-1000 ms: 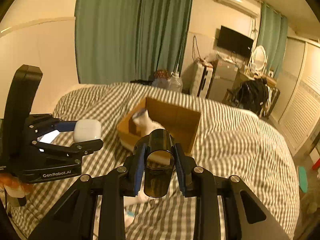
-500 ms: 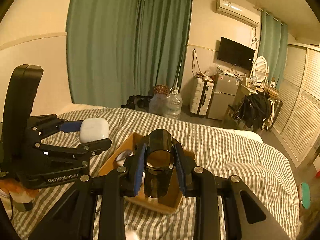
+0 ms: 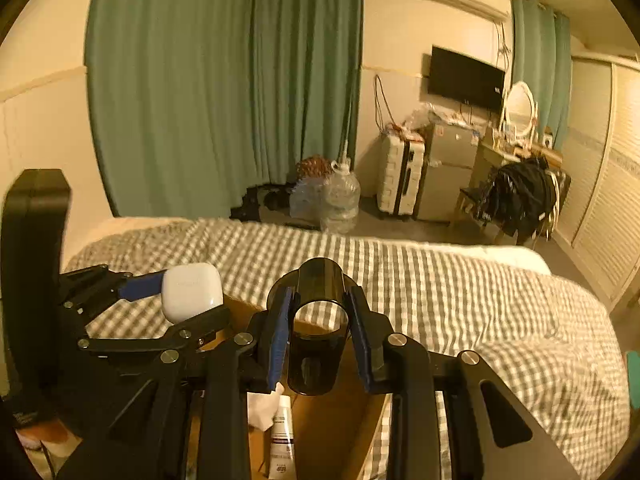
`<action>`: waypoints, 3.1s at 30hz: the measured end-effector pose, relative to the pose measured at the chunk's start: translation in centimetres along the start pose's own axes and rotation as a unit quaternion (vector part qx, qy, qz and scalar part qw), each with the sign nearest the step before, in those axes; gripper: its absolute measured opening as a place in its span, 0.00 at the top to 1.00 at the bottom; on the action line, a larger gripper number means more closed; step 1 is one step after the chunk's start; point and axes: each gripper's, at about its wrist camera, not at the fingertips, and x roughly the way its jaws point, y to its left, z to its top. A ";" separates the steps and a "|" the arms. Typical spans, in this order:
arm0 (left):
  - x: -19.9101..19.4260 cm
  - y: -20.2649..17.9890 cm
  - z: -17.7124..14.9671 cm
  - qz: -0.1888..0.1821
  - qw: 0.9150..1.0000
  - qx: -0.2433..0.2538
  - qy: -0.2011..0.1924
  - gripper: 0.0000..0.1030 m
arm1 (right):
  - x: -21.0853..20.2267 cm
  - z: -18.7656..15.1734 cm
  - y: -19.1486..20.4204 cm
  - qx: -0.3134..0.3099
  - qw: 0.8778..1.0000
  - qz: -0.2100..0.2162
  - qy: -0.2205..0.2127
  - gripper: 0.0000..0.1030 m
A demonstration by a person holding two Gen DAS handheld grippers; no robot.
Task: Organize objects
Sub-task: 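Lower the earbud case and black cup into the box and open both tools, then withdraw both tools from the box toward the remaining items, then grasp the white tape roll with the right tool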
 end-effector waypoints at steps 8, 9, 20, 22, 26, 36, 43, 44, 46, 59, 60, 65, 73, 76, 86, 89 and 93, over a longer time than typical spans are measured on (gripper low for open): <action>3.4 -1.2 -3.2 -0.008 0.999 0.020 0.049 0.43 | 5.0 -3.9 -1.4 0.007 0.998 -0.013 0.060 0.73; 3.7 -1.3 -3.3 -0.010 0.998 0.019 0.052 0.43 | 5.2 -4.0 -1.5 0.008 0.998 -0.013 0.063 0.73; 3.9 -1.0 -4.5 -0.019 0.998 0.024 0.060 0.43 | 6.5 -5.8 -1.1 0.014 0.996 -0.001 0.084 0.73; 4.0 -1.2 -4.2 -0.019 0.998 0.026 0.060 0.42 | 6.6 -6.1 -1.1 0.017 0.996 0.003 0.087 0.73; 3.2 -1.3 -4.5 -0.011 0.998 0.036 0.055 0.32 | 5.9 -6.1 -1.1 0.025 0.996 -0.001 0.081 0.73; -2.0 -1.8 -3.5 0.010 0.999 0.035 0.006 0.11 | 1.1 -4.2 -1.6 0.056 0.998 -0.002 0.024 0.38; -7.5 -1.7 -3.3 0.021 0.999 0.030 -0.017 0.11 | -5.5 -3.5 -0.9 0.050 0.999 -0.014 -0.003 0.36; -8.7 -1.7 -3.3 0.022 0.999 0.032 -0.019 0.10 | -6.6 -3.3 -0.6 0.044 0.999 -0.019 -0.006 0.36; -10.8 -1.9 -3.1 0.027 0.999 0.035 -0.026 0.08 | -9.5 -2.9 -0.1 0.029 0.999 -0.031 -0.017 0.34; -24.4 -1.9 -5.1 0.047 0.997 0.059 -0.027 0.03 | -26.2 -1.8 4.8 -0.006 0.996 -0.047 -0.070 0.26; -25.0 -1.8 -5.8 0.045 0.997 0.056 -0.026 0.03 | -26.8 -2.1 5.3 -0.011 0.997 -0.047 -0.067 0.26; -25.8 -0.9 -9.4 0.026 0.999 0.029 -0.001 0.03 | -28.5 -5.4 7.9 -0.031 0.998 -0.032 -0.042 0.26; -23.3 -0.9 -17.2 0.070 0.997 0.007 0.037 0.03 | -24.7 -14.7 10.8 -0.055 0.998 0.008 0.042 0.26; -22.0 -1.0 -20.4 0.089 0.994 0.010 0.063 0.03 | -22.4 -18.8 12.0 -0.069 0.994 0.025 0.084 0.26; -20.6 -1.2 -26.9 0.072 0.989 0.007 0.126 0.03 | -18.8 -26.1 14.6 -0.091 0.974 0.100 0.182 0.26; -20.2 -0.7 -27.6 0.075 0.988 -0.001 0.138 0.03 | -17.4 -26.6 15.3 -0.097 0.969 0.115 0.195 0.26; -19.9 -0.4 -27.5 0.078 0.987 -0.005 0.139 0.03 | -16.0 -27.6 16.0 -0.106 0.963 0.123 0.217 0.46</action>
